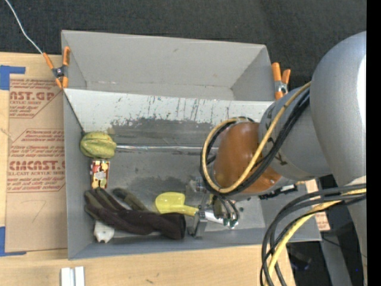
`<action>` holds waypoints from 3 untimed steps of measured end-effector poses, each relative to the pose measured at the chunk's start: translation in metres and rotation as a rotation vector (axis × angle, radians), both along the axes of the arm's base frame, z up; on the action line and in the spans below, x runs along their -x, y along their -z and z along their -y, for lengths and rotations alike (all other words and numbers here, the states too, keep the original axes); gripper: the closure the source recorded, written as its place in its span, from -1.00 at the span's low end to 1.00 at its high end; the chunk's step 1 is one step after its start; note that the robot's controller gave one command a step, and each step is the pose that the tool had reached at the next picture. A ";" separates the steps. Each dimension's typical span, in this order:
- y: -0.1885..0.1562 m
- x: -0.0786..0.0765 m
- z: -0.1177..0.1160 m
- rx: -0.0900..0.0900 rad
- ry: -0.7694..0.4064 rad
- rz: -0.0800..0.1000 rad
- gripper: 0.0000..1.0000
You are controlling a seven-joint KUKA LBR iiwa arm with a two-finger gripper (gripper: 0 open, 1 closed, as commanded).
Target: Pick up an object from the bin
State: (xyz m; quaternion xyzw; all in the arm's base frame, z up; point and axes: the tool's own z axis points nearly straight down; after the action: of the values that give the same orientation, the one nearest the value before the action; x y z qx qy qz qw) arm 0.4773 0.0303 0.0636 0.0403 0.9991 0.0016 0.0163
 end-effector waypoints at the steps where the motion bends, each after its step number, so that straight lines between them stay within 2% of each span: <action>1: -0.001 0.000 0.010 0.000 0.027 -0.032 1.00; 2: -0.006 -0.008 0.021 0.000 0.057 -0.032 1.00; 3: -0.006 -0.008 0.021 0.001 0.057 -0.032 1.00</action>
Offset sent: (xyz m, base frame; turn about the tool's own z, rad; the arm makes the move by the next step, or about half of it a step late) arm 0.0000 0.0000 0.0000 0.0000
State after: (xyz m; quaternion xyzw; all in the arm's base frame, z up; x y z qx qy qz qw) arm 0.4851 0.0090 0.0692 0.0690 0.9976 0.0003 0.0003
